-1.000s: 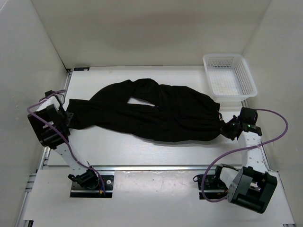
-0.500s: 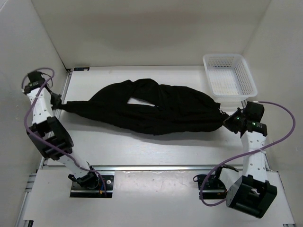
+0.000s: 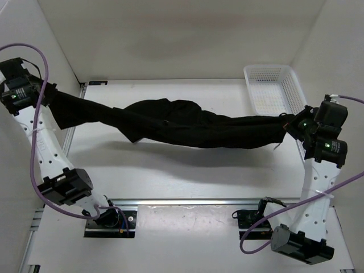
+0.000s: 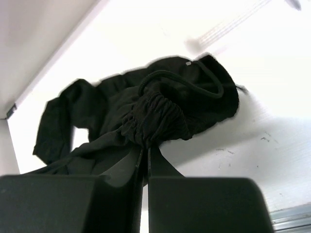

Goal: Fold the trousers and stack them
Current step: Flatten the trousers out

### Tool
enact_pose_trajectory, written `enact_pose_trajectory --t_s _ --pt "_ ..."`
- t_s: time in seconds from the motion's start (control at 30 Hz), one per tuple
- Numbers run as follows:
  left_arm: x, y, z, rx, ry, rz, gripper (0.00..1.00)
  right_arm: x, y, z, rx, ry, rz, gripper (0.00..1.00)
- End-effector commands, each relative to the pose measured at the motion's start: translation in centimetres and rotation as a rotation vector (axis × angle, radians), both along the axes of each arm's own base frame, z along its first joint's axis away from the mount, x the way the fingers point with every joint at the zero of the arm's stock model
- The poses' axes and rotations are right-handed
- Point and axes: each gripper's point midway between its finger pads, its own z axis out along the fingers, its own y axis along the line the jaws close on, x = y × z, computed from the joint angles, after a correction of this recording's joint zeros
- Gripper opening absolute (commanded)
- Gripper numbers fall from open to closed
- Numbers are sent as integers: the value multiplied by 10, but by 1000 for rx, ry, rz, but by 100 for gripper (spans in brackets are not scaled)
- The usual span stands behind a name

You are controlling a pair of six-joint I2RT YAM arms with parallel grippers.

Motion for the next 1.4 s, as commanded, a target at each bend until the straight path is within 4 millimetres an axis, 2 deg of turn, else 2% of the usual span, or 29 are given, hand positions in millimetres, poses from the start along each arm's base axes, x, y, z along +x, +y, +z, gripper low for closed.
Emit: enact_pose_trajectory --t_s 0.0,0.03,0.07,0.2,0.27,0.37,0.4,0.47,0.5,0.57,0.7,0.73,0.8,0.83,0.87,0.9,0.97,1.0,1.03,1.07,1.1,1.13,1.17,1.2,1.23,1.27,1.3,1.33,1.37 --pt "-18 -22 51 39 -110 -63 10 -19 1 40 -74 -61 9 0" --pt "-20 -26 56 34 -122 -80 10 -21 2 48 -78 -74 9 0" --pt "-21 -27 70 54 -154 -81 10 -26 5 65 -90 -115 17 0" --pt "-32 -39 94 68 -201 -105 10 -45 7 90 -144 -159 6 0" --pt "-35 -39 94 87 -190 -117 10 -58 -2 90 -200 -149 -50 0" --pt "-34 -38 85 85 -165 -124 10 -73 -10 76 -257 -114 -89 0" --pt "-31 -38 68 66 -122 -138 10 -73 -10 61 -252 -77 -84 0" --pt "-31 -37 56 65 -104 -144 10 -82 -8 46 -248 -52 -81 0" --pt "-27 -33 35 32 -62 -142 10 -83 -7 29 -230 -17 -84 0" --pt "-24 -29 16 15 -26 -133 10 -93 -5 14 -212 21 -88 0" --pt "-30 -9 -49 -59 140 -61 10 -111 -5 -21 -178 126 -125 0" --pt "-33 -5 -74 -99 198 -49 10 -115 -3 -25 -155 137 -140 3" --pt "-33 0 -101 -136 265 -45 22 -127 0 -35 -141 162 -146 33" --pt "-32 1 -105 -142 272 -45 25 -132 -4 -40 -148 180 -172 50" --pt "-33 0 -109 -149 283 -45 28 -137 -7 -44 -160 204 -189 78" --pt "-33 0 -109 -149 283 -45 39 -143 -17 -41 -191 201 -247 85" --pt "-30 3 -101 -131 257 -45 55 -151 -27 -29 -225 185 -309 91" --pt "-27 5 -95 -119 240 -45 65 -154 -30 -24 -230 178 -331 88" --pt "-25 6 -85 -98 220 -50 66 -155 -33 -14 -240 148 -349 86" --pt "-21 6 -78 -92 194 -61 66 -153 -33 -8 -241 120 -353 78" --pt "-18 6 -78 -89 193 -77 66 -151 -32 -6 -236 110 -346 73" --pt "-10 -4 -77 -87 191 -125 65 -146 -31 -2 -236 101 -330 68" --pt "1 -7 -76 -74 175 -156 52 -129 -20 -2 -223 85 -236 50" --pt "9 -14 -78 -72 170 -198 42 -120 -14 -6 -198 95 -197 40" --pt "21 -35 -81 -71 165 -291 32 -110 -4 -20 -169 126 -131 24" --pt "29 -46 -87 -75 170 -350 19 -88 7 -24 -146 110 -39 16" --pt "43 -56 -104 -91 204 -407 17 -80 18 -34 -99 132 21 5" --pt "54 -86 -112 -82 222 -523 17 -71 43 -54 4 159 145 5" --pt "63 -97 -118 -71 234 -569 19 -58 52 -66 52 185 206 5"
